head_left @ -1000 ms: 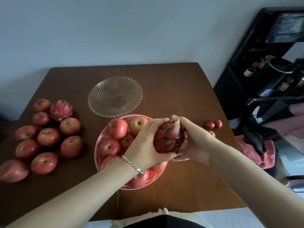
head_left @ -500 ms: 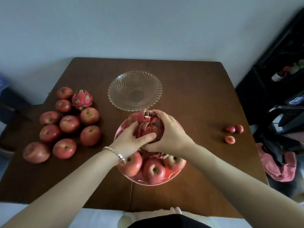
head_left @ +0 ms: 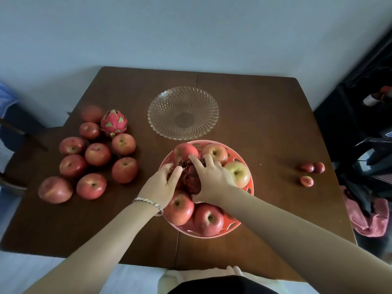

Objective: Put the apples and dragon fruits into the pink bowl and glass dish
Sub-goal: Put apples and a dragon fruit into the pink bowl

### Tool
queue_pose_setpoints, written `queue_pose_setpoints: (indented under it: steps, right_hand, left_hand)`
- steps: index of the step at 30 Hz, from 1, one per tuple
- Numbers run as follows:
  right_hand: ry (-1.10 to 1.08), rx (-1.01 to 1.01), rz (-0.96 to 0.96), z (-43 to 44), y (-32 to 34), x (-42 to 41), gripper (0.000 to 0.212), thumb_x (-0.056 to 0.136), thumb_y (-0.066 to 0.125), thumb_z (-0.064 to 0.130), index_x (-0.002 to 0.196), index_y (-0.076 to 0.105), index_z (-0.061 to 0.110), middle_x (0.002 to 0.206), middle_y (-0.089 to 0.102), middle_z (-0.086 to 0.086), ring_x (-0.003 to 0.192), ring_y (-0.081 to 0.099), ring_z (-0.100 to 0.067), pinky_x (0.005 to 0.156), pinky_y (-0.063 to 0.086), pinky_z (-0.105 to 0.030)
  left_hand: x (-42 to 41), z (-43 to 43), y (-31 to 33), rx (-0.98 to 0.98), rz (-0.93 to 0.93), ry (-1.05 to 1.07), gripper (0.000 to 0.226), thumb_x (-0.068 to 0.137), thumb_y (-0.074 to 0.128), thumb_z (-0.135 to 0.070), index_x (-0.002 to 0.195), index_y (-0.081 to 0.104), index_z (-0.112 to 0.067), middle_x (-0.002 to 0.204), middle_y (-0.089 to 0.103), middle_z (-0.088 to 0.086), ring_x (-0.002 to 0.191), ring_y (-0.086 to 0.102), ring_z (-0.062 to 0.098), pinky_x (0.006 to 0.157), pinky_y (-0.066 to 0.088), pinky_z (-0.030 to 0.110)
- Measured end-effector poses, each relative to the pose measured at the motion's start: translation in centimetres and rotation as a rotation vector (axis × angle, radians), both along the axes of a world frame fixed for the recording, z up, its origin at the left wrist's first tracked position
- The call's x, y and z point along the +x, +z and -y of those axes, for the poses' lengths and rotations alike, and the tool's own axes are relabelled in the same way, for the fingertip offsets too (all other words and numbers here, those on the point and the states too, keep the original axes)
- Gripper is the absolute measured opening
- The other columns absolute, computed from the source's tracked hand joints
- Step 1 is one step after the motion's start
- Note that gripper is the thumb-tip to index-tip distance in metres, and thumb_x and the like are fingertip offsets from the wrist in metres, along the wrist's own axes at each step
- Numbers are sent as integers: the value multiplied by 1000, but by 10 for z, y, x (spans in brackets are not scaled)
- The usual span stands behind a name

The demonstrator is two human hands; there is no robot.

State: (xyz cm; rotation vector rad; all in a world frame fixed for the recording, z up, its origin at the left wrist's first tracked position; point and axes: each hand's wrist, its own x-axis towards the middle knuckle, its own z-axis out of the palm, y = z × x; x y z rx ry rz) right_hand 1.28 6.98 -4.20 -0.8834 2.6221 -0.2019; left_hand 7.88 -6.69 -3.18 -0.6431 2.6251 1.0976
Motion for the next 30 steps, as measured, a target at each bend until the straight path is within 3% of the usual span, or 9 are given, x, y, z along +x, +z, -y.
queue_pose_setpoints:
  steps: [5, 8, 10, 12, 16, 20, 23, 27, 30]
  right_hand:
    - [11, 0, 44, -3, -6, 0, 105, 68, 74, 39, 148, 6, 28, 139, 28, -11, 118, 42, -32, 95, 44, -38]
    - [17, -92, 225, -15, 7, -2, 98, 73, 70, 38, 148, 9, 28, 148, 18, -8, 131, 29, -33, 107, 33, -42]
    - [-43, -195, 281, -34, 21, -7, 83, 77, 68, 38, 146, 22, 28, 148, 23, -4, 136, 23, -27, 109, 28, -40]
    - [-146, -319, 220, -66, 32, -18, 60, 82, 64, 33, 137, 40, 26, 139, 41, -1, 130, 34, -19, 107, 31, -32]
    - [-492, -355, 98, -154, 25, -51, 34, 86, 60, 28, 119, 58, 20, 106, 60, 2, 95, 58, -14, 84, 51, -31]
    - [-773, 58, 138, -230, -19, -76, 43, 91, 50, 32, 133, 44, 24, 129, 45, -10, 101, 57, -26, 72, 49, -31]
    - [-741, 209, 203, -260, -50, -81, 47, 91, 49, 37, 136, 37, 30, 132, 37, -12, 110, 53, -32, 75, 47, -35]
    - [-654, 97, 223, -269, -71, -86, 42, 91, 52, 30, 132, 43, 30, 125, 42, -7, 106, 54, -28, 81, 51, -36]
    - [-705, -21, 306, -275, -75, -95, 30, 88, 54, 26, 117, 49, 24, 113, 46, -6, 93, 57, -26, 73, 50, -33]
  left_hand:
    - [-6, -5, -2, -144, 27, -132, 51, 94, 37, -43, 138, 37, -18, 140, 49, 4, 127, 48, 22, 102, 42, 36]
    - [-10, -11, 2, -235, 104, -187, 50, 93, 39, -46, 135, 38, -18, 135, 51, 5, 121, 51, 24, 94, 46, 38]
    - [-14, -15, 9, -417, 171, -252, 50, 92, 38, -49, 129, 43, -16, 128, 54, 8, 114, 55, 28, 90, 47, 40]
    - [-23, -26, 20, -599, 57, -304, 47, 91, 42, -45, 122, 50, -11, 122, 58, 10, 110, 56, 30, 89, 45, 39]
    - [-50, -76, 37, -383, -270, -399, 36, 88, 53, -30, 118, 58, -11, 123, 59, 4, 112, 55, 27, 90, 45, 36]
    - [-75, -129, 37, -284, -370, -558, 29, 85, 56, -26, 107, 67, -11, 116, 65, 4, 108, 60, 26, 91, 45, 30]
    - [-96, -166, 31, -267, -327, -623, 28, 90, 52, -27, 114, 63, -17, 123, 60, -4, 114, 55, 18, 93, 42, 27]
    - [-127, -203, 20, -293, -199, -693, 31, 93, 43, -31, 121, 55, -22, 128, 54, -7, 116, 51, 15, 92, 46, 31]
    - [-157, -231, 2, -305, -64, -725, 32, 94, 41, -31, 123, 51, -22, 127, 53, -3, 110, 55, 20, 88, 50, 36]
